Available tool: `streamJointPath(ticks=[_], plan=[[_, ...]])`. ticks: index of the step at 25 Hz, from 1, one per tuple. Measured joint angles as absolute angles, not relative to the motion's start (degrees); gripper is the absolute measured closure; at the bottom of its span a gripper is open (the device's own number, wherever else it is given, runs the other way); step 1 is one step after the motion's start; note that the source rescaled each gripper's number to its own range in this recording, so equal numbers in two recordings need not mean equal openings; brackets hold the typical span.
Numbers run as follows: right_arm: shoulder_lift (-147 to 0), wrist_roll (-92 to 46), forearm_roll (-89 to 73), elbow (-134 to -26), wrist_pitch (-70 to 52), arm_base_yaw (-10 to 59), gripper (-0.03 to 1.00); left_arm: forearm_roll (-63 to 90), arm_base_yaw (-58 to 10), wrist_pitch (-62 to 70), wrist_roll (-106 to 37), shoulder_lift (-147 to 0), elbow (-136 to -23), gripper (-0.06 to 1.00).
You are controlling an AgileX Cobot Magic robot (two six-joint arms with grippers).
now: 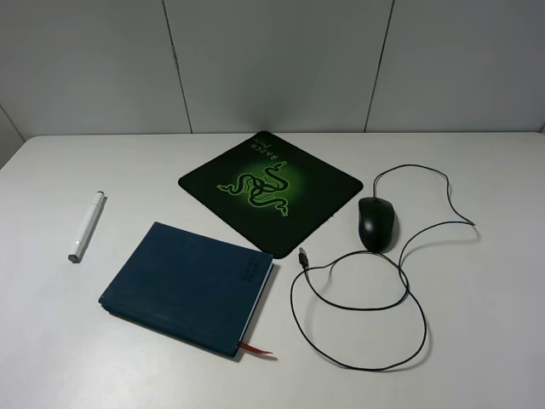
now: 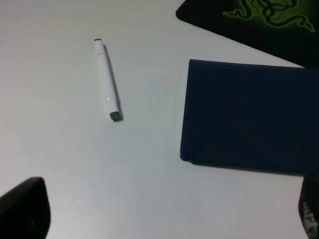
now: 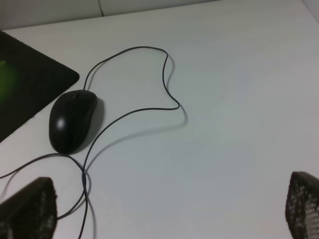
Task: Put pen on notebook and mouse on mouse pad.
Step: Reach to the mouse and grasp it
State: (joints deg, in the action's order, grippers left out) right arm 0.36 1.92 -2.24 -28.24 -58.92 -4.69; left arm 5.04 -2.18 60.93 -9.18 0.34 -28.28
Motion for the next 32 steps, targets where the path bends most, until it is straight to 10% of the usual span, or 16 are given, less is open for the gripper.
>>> streamJointPath(ticks=[32], plan=[[0.4,1.9,-2.2,-28.2,-58.9,-4.7,-0.03,5.0,-2.2,60.9,-9.2,0.3,-28.3,-0.06]])
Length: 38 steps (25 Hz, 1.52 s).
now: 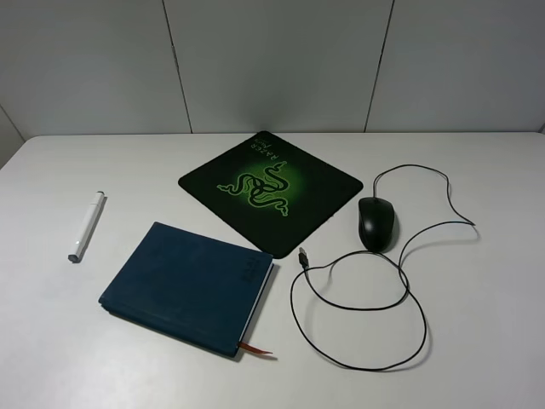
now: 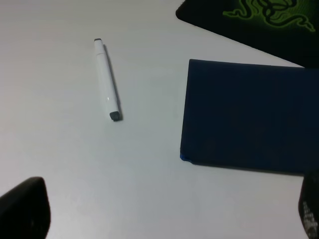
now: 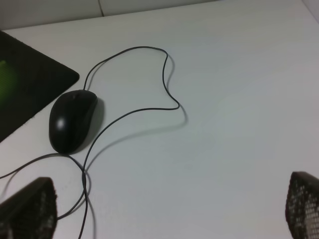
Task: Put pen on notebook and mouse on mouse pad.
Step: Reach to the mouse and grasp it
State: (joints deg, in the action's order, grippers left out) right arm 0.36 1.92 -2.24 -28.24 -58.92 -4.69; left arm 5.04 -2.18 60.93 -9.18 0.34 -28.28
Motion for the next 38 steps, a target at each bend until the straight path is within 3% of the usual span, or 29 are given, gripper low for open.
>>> streamJointPath(ticks=[25,38], plan=[[0.1,1.9,-2.2,-28.2,-58.9,-4.7,-0.03,5.0,-2.2,60.9,-9.2,0.3,-28.3,-0.06],[-23.4,1.5,-2.5,-39.0,-57.9,-4.7,-0.03,5.0,-2.2,60.9,-9.2,0.3,-28.3,-0.06]])
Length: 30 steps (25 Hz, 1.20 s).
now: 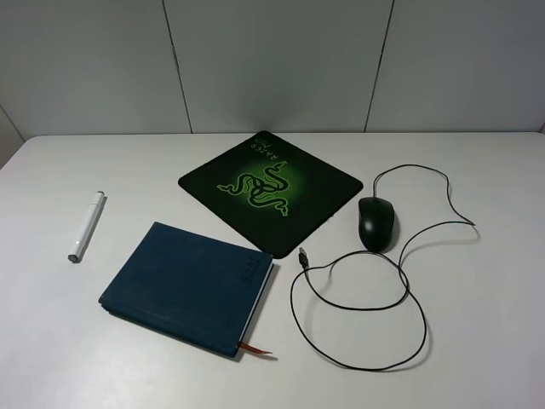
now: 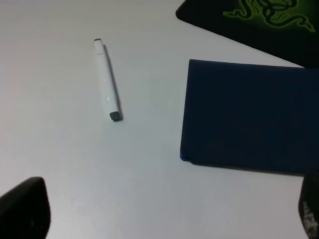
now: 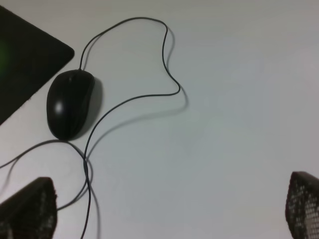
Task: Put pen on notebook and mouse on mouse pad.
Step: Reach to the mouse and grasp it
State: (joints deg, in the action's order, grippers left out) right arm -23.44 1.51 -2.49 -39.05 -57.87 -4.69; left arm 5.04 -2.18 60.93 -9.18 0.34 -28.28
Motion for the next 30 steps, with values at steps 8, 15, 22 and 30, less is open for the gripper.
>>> streamJointPath(ticks=[8,15,22,30], plan=[[-41.5,-2.7,-2.5,-48.4,-57.1,-4.7,-0.03,5.0,-2.2,60.9,-9.2,0.3,-28.3,-0.06],[-53.9,-3.4,-1.1,-54.0,-55.7,-1.7,-0.03,5.0,-2.2,60.9,-9.2,0.3,-28.3,-0.06],[-67.1,2.2,5.1,-58.6,-54.0,6.7,-0.03,5.0,-2.2,60.9,-9.2,0.3,-28.3,-0.06],[-82.1,3.2,4.2,-65.1,-53.0,10.1,-0.03,5.0,-2.2,60.9,-9.2,0.3,-28.3,-0.06]])
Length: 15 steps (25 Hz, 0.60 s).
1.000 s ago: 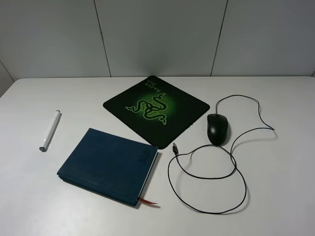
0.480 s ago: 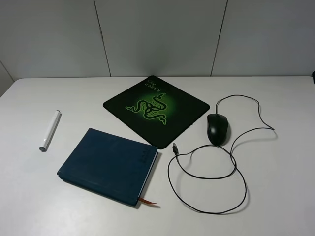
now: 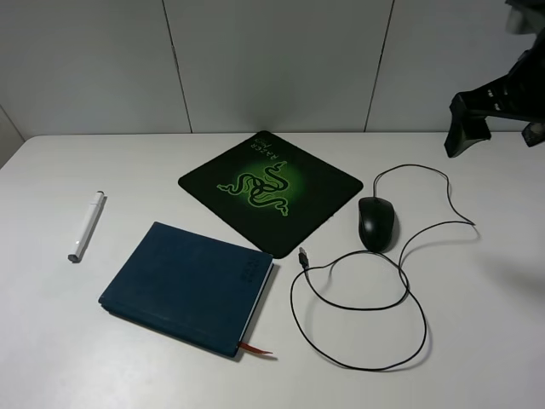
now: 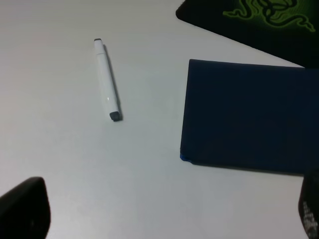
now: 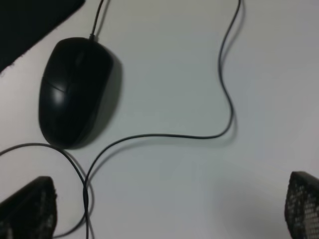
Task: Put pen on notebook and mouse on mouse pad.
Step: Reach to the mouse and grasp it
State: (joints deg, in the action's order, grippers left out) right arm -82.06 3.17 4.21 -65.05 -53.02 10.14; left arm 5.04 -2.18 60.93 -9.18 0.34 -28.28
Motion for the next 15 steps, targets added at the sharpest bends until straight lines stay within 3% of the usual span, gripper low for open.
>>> streamJointPath(ticks=[15], plan=[[-100.0,3.0,-2.1,-75.6,-55.9,11.0,-0.03,5.0,-2.2,60.9,-9.2,0.3,-28.3,-0.06]])
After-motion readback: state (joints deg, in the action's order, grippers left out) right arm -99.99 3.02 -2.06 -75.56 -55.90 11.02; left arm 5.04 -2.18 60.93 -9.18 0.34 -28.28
